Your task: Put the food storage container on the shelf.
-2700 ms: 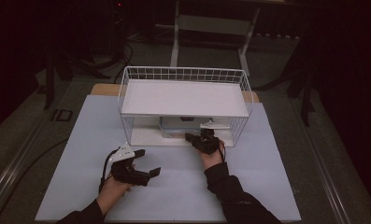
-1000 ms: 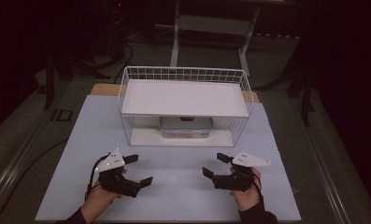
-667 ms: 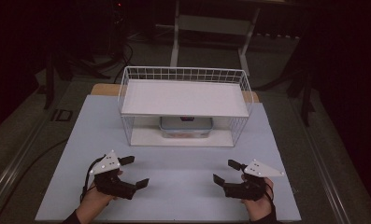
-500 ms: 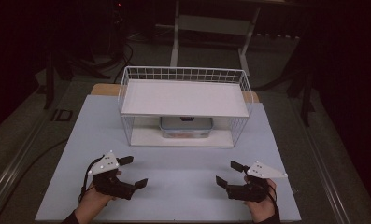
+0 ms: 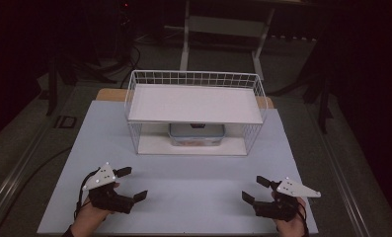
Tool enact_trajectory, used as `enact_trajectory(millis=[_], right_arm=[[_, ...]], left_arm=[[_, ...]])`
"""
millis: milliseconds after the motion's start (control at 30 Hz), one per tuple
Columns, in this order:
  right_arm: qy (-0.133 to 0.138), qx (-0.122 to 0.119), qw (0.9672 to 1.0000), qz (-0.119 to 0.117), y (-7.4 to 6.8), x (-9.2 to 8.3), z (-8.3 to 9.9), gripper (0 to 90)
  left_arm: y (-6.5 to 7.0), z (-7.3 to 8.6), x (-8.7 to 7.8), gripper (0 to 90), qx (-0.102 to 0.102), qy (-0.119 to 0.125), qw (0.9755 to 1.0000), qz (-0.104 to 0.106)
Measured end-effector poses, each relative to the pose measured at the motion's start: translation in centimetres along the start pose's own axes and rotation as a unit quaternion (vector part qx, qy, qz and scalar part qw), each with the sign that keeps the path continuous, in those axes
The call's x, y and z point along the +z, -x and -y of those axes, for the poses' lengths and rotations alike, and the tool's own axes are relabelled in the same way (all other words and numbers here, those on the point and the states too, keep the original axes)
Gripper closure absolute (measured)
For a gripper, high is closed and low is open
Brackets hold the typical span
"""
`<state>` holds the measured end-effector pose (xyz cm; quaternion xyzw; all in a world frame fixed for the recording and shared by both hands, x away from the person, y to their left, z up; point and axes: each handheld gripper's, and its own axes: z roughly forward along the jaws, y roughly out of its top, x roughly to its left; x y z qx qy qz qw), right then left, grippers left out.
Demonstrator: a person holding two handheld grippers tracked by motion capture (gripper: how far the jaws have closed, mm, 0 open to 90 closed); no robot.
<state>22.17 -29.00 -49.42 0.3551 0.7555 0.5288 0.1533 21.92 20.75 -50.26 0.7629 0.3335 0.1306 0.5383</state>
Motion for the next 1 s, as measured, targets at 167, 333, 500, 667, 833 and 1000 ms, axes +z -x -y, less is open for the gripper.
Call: enact_trajectory(millis=[167,333,500,667,833,1000], right_arm=[[0.004,0.01,0.9999,0.0,0.7,-0.2,0.3,17.9],[-0.014,0.017,0.9998,0.002,1.2,0.2,0.6,18.8],[-0.023,0.019,0.9995,-0.003,1.3,0.5,0.8,18.8],[-0.025,0.022,0.9994,-0.005,1.3,0.6,0.8,18.9],[-0.026,0.033,0.9991,-0.006,1.6,0.6,0.9,19.1],[-0.025,0.037,0.999,-0.006,1.7,0.6,1.0,19.1]], left_arm=[[-0.3,0.7,-0.3,0.7,-0.012,-0.001,0.9998,0.013],[0.0,0.6,-0.3,0.7,-0.004,0.004,0.9996,0.029],[-0.1,0.9,0.2,0.7,-0.014,-0.009,0.9991,0.039],[0.0,0.9,0.6,0.7,-0.009,-0.012,0.9989,0.045],[0.1,1.0,0.7,0.7,-0.008,-0.017,0.9987,0.048],[0.0,1.0,0.7,0.7,-0.012,-0.016,0.9986,0.049]])
